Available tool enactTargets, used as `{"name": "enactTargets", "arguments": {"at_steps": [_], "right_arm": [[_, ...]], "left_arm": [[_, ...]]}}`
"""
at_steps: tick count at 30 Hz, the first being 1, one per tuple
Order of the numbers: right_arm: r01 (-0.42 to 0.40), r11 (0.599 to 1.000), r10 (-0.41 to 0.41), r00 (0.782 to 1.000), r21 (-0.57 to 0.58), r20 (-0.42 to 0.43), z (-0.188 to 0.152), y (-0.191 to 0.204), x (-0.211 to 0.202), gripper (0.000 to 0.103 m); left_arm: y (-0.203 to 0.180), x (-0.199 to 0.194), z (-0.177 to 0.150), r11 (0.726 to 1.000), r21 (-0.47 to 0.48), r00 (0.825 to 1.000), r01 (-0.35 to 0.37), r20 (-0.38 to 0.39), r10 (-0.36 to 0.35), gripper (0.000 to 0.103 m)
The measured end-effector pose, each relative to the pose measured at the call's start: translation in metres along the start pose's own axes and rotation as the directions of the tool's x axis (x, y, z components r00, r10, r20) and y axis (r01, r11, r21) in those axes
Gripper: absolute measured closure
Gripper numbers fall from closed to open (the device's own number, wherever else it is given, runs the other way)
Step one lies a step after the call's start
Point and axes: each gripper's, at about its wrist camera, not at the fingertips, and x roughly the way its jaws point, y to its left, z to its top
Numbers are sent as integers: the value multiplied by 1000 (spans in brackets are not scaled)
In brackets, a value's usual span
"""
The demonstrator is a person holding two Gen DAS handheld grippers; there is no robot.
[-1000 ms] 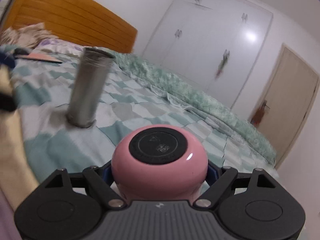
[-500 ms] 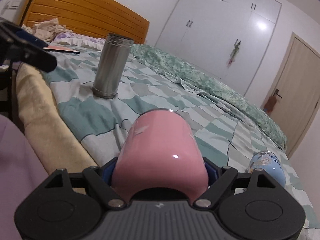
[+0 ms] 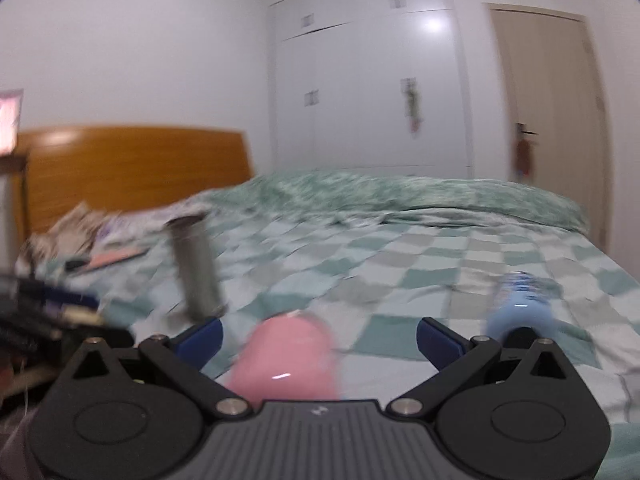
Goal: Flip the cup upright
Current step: 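Grasp the tumbler rim with the left gripper while the right gripper releases and withdraws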
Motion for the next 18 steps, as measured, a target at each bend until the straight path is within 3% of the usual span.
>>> {"name": "enactTargets", "arguments": {"at_steps": [4, 9, 13, 18], "right_arm": [[70, 992, -70, 998, 107, -6, -3, -42, 2, 0], [79, 987, -77, 997, 143, -17, -11, -73, 12, 0], [65, 988, -65, 998, 140, -8, -10, -86, 29, 0], [63, 980, -59, 998, 191, -27, -19, -103, 44, 0]], "left_arm": [[-19, 30, 15, 992, -108, 991, 64, -107, -76, 0], [-34, 73, 33, 961, -261, 961, 90, -229, -152, 0], [-35, 106, 43, 935, -354, 944, 25, -300, -139, 0], [-31, 145, 49, 915, -397, 923, -72, -375, -90, 0]]}}
